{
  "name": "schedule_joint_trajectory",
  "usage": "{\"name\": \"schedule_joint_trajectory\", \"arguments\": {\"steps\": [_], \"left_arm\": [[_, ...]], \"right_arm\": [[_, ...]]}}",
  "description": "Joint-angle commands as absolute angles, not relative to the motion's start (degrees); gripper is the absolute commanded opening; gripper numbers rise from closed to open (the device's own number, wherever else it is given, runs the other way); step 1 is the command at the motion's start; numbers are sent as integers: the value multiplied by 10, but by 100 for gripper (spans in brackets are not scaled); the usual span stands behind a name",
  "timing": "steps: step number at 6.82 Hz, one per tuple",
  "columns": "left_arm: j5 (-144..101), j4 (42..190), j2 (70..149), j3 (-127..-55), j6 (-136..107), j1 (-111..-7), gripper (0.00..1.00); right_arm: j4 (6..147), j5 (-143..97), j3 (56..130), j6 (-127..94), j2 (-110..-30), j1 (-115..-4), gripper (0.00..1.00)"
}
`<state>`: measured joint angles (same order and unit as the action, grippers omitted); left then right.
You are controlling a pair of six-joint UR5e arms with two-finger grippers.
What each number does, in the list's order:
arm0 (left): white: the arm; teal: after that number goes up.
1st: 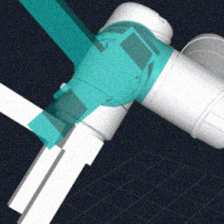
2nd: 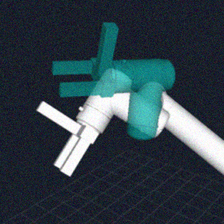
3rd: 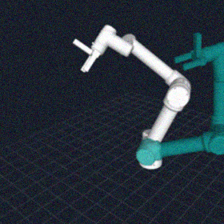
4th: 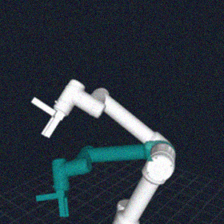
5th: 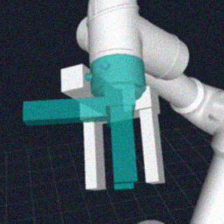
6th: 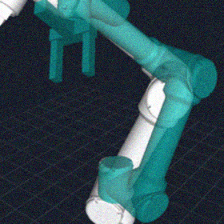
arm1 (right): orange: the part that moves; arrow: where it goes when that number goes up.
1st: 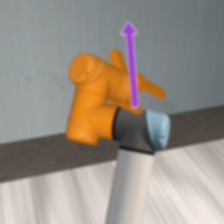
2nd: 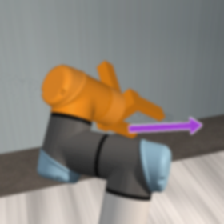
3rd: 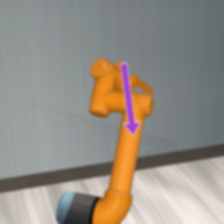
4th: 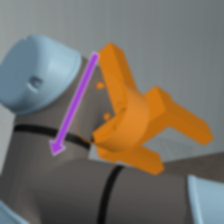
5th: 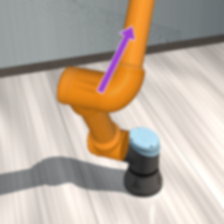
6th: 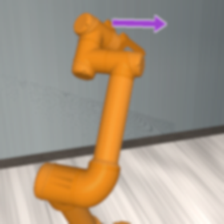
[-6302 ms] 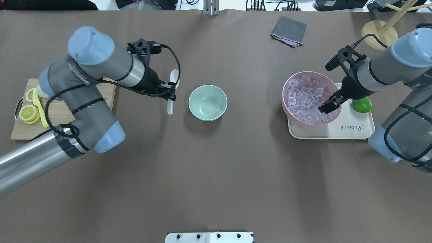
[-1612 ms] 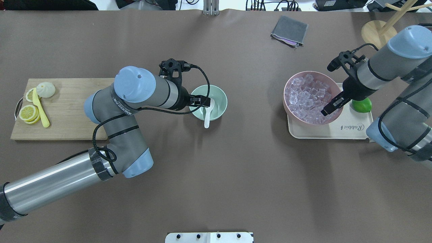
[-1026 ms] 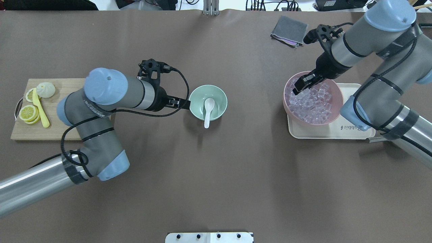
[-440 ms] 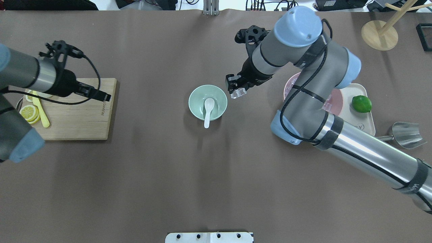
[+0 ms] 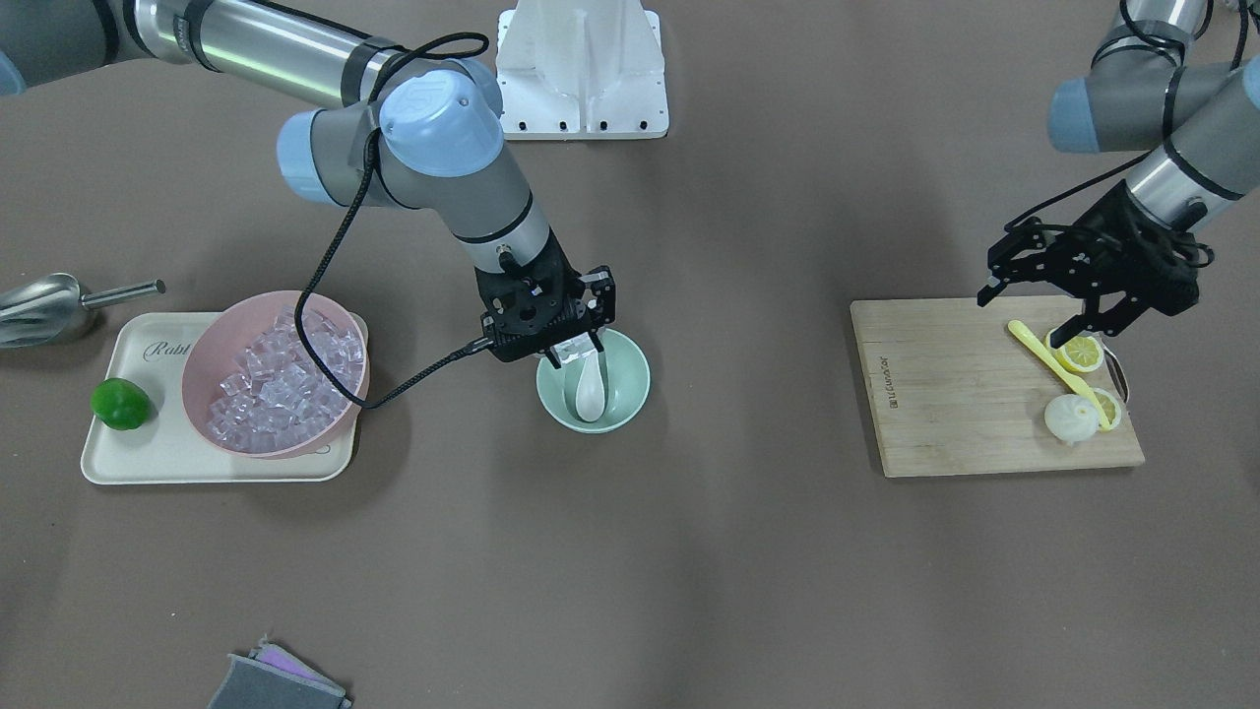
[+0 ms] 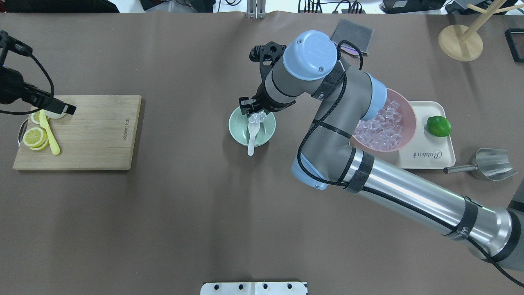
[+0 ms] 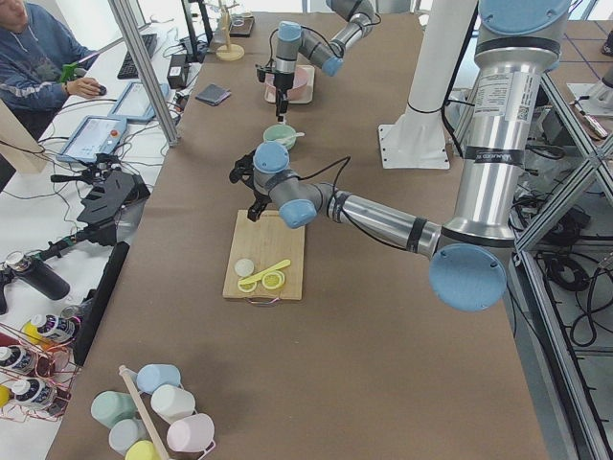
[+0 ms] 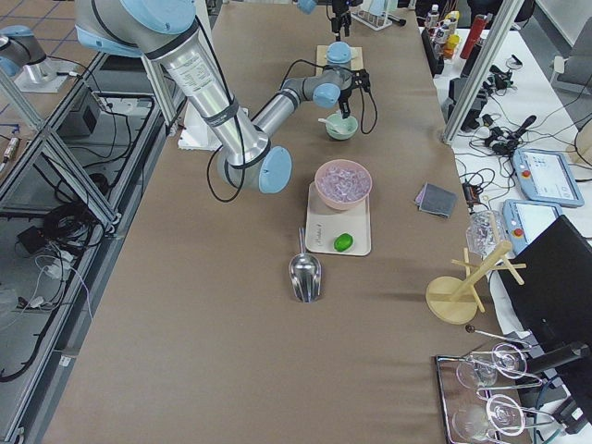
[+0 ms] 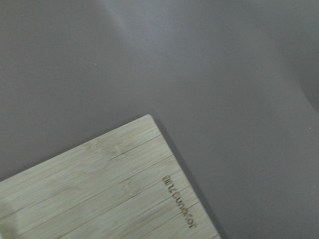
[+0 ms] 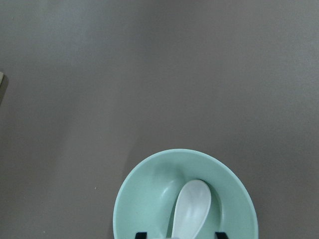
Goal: Put spoon and ice into bowl
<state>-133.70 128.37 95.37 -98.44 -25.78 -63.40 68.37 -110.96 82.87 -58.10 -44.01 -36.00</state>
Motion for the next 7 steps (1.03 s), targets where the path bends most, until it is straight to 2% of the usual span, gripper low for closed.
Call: {"name": "schedule_joint_trajectory", "arguments": {"steps": [1,2,4,7], "left_arm": [[-1346,1286,940,-981,-246,-645,98],[-1346,1286,935,-981,-246,-646,98],[-1371,1281,905,-982,-190,-689,98],[-1385,1278,843,-979,-122,-748,98]], "right_arm": [[651,-1083,818,-592,-447,-348,100],[652,-1094,829,-587,-456,-354,100],[653,-1181,915,-516,-571,-415,100],[656,-1352,968,-316,-730,-590,100]]}}
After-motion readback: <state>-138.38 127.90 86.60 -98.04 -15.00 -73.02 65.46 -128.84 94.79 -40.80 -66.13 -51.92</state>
